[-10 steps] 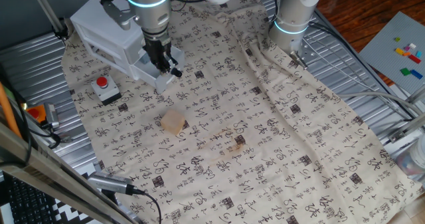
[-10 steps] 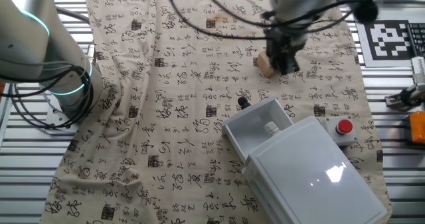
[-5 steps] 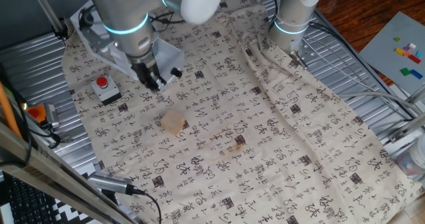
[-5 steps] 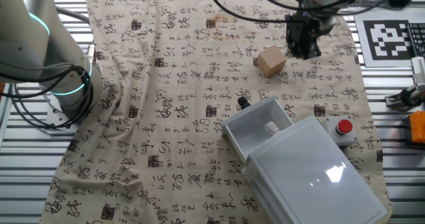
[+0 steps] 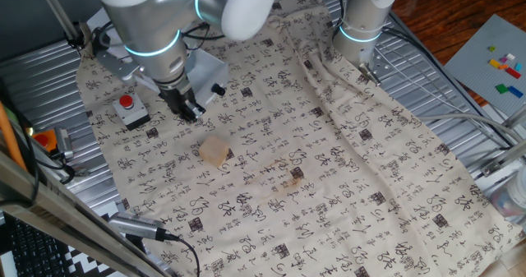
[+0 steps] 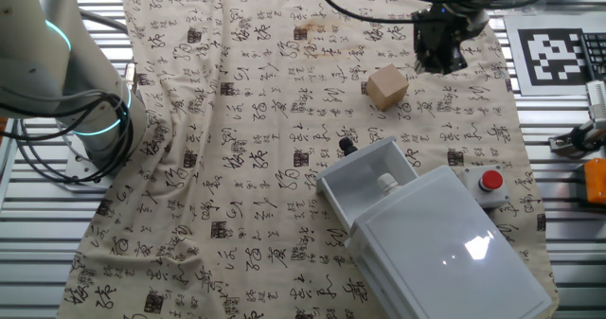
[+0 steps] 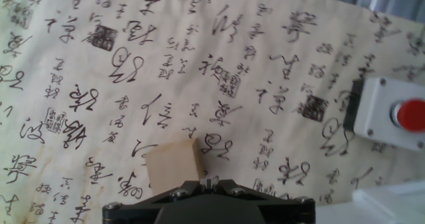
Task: Put things in the drawer
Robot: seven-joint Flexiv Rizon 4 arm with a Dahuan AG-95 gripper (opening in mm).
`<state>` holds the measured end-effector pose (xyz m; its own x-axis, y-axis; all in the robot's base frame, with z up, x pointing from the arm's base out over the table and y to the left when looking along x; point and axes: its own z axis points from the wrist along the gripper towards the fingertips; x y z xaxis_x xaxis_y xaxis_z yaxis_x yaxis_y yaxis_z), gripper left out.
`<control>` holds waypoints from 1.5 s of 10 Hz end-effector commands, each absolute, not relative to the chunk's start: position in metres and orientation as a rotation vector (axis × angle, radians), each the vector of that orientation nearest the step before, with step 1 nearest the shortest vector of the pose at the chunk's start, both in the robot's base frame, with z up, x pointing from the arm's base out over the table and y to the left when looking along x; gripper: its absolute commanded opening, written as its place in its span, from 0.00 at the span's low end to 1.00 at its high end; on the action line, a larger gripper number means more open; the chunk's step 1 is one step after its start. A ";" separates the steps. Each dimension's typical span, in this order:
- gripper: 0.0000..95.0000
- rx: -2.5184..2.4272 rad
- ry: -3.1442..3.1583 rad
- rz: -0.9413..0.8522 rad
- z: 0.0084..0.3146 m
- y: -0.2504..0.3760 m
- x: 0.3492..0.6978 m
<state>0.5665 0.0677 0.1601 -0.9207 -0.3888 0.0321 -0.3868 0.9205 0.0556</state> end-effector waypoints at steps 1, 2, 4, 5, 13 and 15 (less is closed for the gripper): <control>0.00 0.601 -3.040 -0.071 0.161 0.067 0.565; 0.00 0.583 -3.044 -0.071 0.161 0.065 0.566; 0.00 0.678 -2.992 -0.070 0.161 0.065 0.566; 0.00 0.697 -2.997 -0.104 0.161 0.065 0.566; 0.00 0.719 -2.978 -0.131 0.161 0.065 0.566; 0.00 0.717 -2.956 -0.132 0.161 0.065 0.566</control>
